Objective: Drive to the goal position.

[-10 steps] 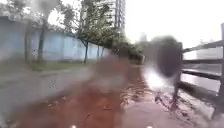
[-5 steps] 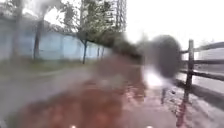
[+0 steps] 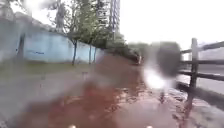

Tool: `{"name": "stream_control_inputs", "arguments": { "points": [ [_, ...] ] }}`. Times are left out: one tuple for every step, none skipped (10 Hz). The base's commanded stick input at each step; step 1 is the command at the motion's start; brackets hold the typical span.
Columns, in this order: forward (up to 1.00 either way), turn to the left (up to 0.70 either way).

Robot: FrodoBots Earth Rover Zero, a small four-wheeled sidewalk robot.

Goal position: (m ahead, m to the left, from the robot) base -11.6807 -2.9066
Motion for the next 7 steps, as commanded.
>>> {"name": "stream_control_inputs", "arguments": {
  "points": [
    [1.0,0.0],
    [1.0,-0.16],
    [1.0,-0.34],
    [1.0,-0.31],
    [1.0,0.0],
    [1.0,0.0],
    [1.0,0.0]
  ]
}}
